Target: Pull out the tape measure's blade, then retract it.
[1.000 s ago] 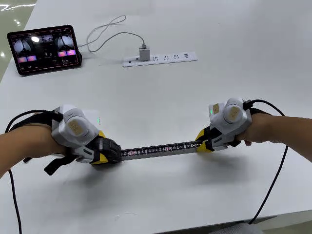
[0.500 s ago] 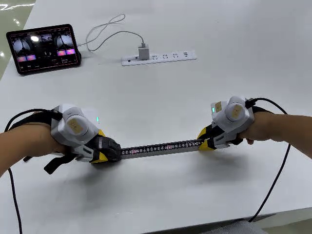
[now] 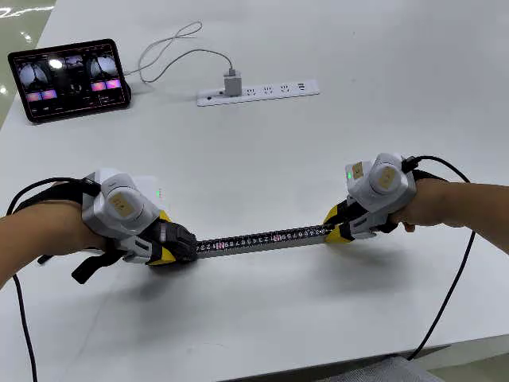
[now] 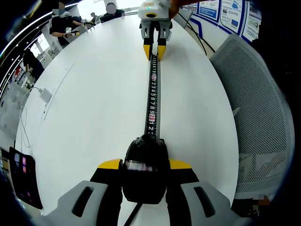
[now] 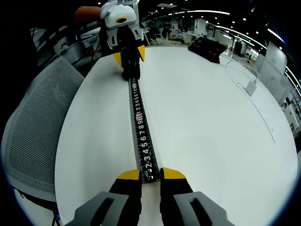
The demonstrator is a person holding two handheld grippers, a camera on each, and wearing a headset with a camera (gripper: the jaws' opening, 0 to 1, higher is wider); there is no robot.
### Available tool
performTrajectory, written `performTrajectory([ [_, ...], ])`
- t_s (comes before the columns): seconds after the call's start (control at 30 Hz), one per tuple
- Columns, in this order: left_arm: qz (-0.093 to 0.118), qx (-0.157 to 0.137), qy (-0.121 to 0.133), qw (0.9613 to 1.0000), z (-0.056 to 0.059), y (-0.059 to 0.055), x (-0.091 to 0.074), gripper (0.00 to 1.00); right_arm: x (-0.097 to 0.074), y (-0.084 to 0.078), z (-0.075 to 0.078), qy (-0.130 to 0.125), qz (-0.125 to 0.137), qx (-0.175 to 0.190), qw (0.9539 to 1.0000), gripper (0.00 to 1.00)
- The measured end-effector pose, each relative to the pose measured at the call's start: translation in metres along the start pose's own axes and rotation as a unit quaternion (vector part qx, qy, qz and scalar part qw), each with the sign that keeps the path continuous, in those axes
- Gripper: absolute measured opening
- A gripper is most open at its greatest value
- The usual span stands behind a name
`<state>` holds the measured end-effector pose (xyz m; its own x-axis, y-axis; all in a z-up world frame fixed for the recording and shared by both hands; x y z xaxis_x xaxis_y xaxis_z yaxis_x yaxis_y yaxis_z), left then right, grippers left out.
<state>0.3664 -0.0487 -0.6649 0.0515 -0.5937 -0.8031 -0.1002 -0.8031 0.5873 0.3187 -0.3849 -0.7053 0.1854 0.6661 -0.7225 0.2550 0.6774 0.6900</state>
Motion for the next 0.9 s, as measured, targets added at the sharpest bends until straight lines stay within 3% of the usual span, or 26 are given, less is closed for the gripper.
performTrajectory([
  [0.13,0.007,-0.009,0.001,0.9999,-0.0016,-0.0015,0.0000,0.30,0.0000,0.0021,-0.0024,-0.002,-0.003,0.004,1.0000,0.11],
  [0.37,0.020,-0.006,-0.003,0.9998,-0.0027,-0.0029,0.0010,0.31,0.0013,0.0064,-0.0042,-0.001,-0.029,-0.025,0.9993,0.12],
  [0.9,0.017,0.006,-0.002,0.9998,-0.0016,-0.0010,0.0012,0.32,0.0018,0.0075,-0.0011,0.007,-0.047,-0.046,0.9978,0.12],
])
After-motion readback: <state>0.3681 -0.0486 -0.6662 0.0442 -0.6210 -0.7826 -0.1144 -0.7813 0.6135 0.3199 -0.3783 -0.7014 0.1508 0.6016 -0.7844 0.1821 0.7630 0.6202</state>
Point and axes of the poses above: the centre of the closed fingertips' face, and the gripper's own axes: x roughly forward along the fingers, z roughly to its right, y roughly out of its top, the point moved 10 cm from there along -x, roughly backward along the fingers, and after that the axes turned 10 degrees about z, right-handed, at the moved point
